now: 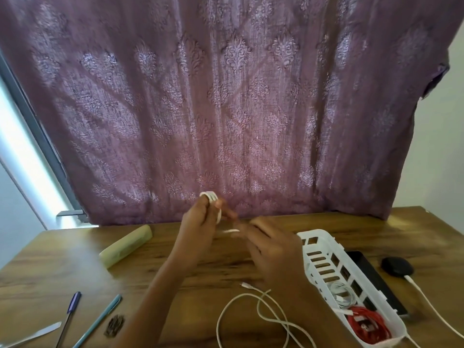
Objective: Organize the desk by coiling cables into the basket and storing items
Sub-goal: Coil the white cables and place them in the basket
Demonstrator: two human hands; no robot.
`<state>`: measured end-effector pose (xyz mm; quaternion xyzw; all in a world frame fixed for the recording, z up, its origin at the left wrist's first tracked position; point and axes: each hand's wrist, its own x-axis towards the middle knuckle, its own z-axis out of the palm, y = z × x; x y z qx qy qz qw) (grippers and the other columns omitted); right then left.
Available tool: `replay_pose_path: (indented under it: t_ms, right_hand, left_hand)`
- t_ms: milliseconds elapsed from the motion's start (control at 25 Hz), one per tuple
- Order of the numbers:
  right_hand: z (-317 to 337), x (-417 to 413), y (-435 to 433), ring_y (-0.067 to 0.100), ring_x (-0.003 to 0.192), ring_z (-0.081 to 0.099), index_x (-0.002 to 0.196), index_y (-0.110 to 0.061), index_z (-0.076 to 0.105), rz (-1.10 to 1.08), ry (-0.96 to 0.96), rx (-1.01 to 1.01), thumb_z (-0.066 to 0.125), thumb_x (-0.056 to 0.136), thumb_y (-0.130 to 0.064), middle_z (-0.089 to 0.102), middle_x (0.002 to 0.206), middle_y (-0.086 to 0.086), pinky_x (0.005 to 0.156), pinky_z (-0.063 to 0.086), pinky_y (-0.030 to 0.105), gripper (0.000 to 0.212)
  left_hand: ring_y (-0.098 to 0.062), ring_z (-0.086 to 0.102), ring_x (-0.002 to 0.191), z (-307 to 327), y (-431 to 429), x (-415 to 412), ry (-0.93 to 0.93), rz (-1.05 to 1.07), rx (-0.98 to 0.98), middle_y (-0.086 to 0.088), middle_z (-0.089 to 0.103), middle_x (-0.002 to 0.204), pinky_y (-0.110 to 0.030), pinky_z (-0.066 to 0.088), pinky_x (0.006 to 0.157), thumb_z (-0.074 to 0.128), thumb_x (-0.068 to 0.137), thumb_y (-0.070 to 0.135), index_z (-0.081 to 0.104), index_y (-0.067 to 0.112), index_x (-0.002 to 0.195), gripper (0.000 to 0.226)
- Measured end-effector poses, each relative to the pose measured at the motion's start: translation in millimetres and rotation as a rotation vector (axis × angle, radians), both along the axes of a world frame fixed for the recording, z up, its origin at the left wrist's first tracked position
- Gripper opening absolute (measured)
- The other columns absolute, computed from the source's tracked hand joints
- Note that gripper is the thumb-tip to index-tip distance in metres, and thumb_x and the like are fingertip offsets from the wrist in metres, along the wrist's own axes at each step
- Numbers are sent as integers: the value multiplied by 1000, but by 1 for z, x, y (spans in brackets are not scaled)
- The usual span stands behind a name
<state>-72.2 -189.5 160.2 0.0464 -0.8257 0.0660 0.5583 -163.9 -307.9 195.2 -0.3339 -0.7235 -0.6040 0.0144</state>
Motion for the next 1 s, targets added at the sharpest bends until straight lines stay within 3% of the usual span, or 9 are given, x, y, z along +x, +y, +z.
replay_pose_path:
  t_ms: [120, 240, 360, 440, 600, 800, 1000]
  right_hand:
    - [25, -1, 11, 12, 63, 58, 84, -17, 75, 71, -14, -42, 60, 85, -26, 62, 72, -2, 49, 46, 25, 17]
    - [41, -3, 21, 7, 78, 58, 104, -25, 70, 192, -176, -211, 53, 85, -27, 61, 89, -10, 63, 46, 17, 25]
    - [51, -5, 24, 0, 92, 61, 115, -26, 63, 570, -416, -590, 54, 89, -20, 64, 100, -21, 79, 46, 14, 29]
    - [56, -3, 23, 3, 90, 66, 105, -23, 68, 715, -543, -832, 54, 91, -20, 71, 92, -13, 82, 51, 19, 20]
    - [63, 2, 9, -7, 52, 56, 81, -15, 65, 686, -602, -1018, 46, 95, -13, 63, 54, -16, 52, 40, 6, 24]
    - [60, 1, 4, 0, 49, 53, 79, -13, 65, 660, -603, -1273, 46, 96, -18, 62, 54, -9, 45, 38, 10, 26]
    - [52, -3, 9, 8, 52, 46, 80, -19, 70, 574, -689, -1395, 54, 90, -33, 61, 55, -7, 44, 30, 16, 24]
  left_hand:
    - [-5, 51, 53, 7, -2, 16, -162, -225, -21, 2, 55, 61, -19, 45, 56, 37, 98, 17, 56, 6, 84, 26]
    - [-5, 40, 43, 19, -4, 27, -396, -391, 16, 3, 44, 49, -15, 36, 45, 36, 96, 23, 57, 9, 75, 32]
    - [-5, 27, 32, 27, -8, 27, -606, -596, 107, 5, 32, 41, -21, 42, 52, 39, 92, 37, 59, 11, 64, 43]
    - [-2, 24, 28, 30, -9, 27, -718, -700, 220, 7, 30, 37, -20, 44, 50, 39, 90, 40, 56, 13, 58, 45]
    - [-3, 21, 28, 32, -5, 31, -693, -629, 275, 6, 27, 38, -20, 45, 51, 33, 91, 40, 47, 15, 56, 46]
    - [-6, 34, 41, 26, 0, 32, -587, -410, 202, 4, 32, 49, -24, 43, 65, 40, 84, 46, 60, 20, 58, 42]
    - [-4, 49, 59, 18, -1, 34, -357, -283, 109, 11, 55, 63, -17, 46, 60, 47, 80, 40, 58, 21, 101, 31]
